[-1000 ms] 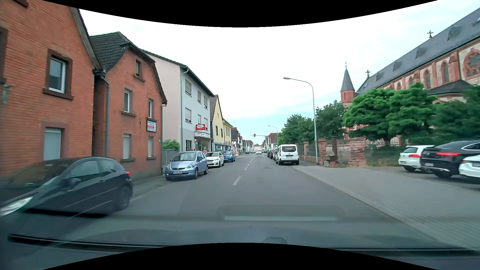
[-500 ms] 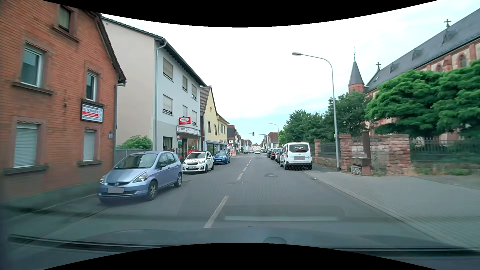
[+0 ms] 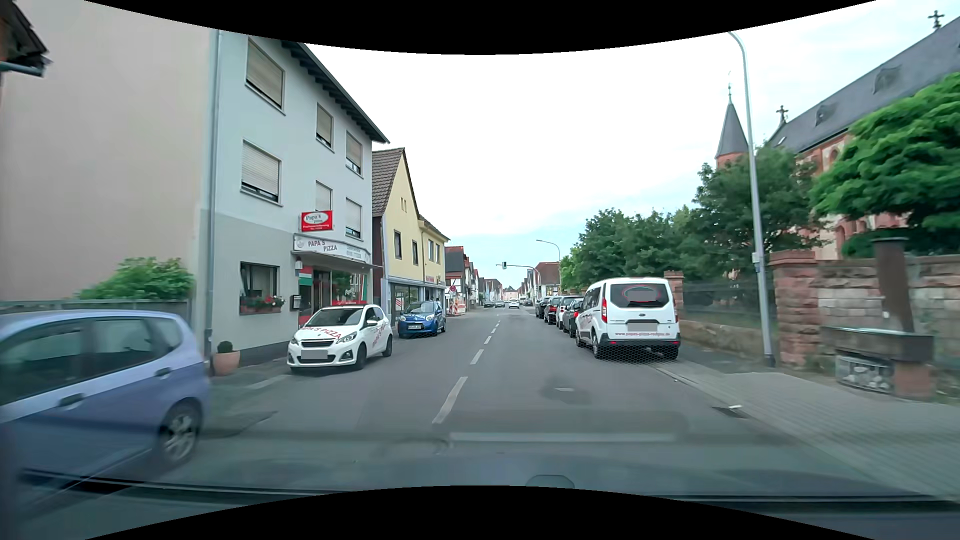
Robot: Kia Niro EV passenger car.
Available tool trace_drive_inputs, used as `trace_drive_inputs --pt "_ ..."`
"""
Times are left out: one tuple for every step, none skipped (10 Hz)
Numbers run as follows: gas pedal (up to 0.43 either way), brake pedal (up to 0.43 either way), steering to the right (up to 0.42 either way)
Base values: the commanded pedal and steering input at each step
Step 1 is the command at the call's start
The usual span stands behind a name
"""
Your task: Follow the waypoints while adhering to traffic rules and regulations
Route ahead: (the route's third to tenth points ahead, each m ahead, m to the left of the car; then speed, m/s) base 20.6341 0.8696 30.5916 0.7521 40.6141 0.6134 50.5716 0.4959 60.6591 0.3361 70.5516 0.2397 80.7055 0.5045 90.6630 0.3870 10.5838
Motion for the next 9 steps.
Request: trace_drive_inputs --pt "0.028 0.0 0.001" --pt "0.028 0.0 0.0" --pt "0.028 0.0 0.0" --pt "0.028 0.0 -0.003" --pt "0.02 0.0 -0.003" --pt "0.02 0.0 -0.002" --pt "0.02 0.0 -0.001" --pt "0.02 0.0 0.0" --pt "0.02 0.0 -0.001"
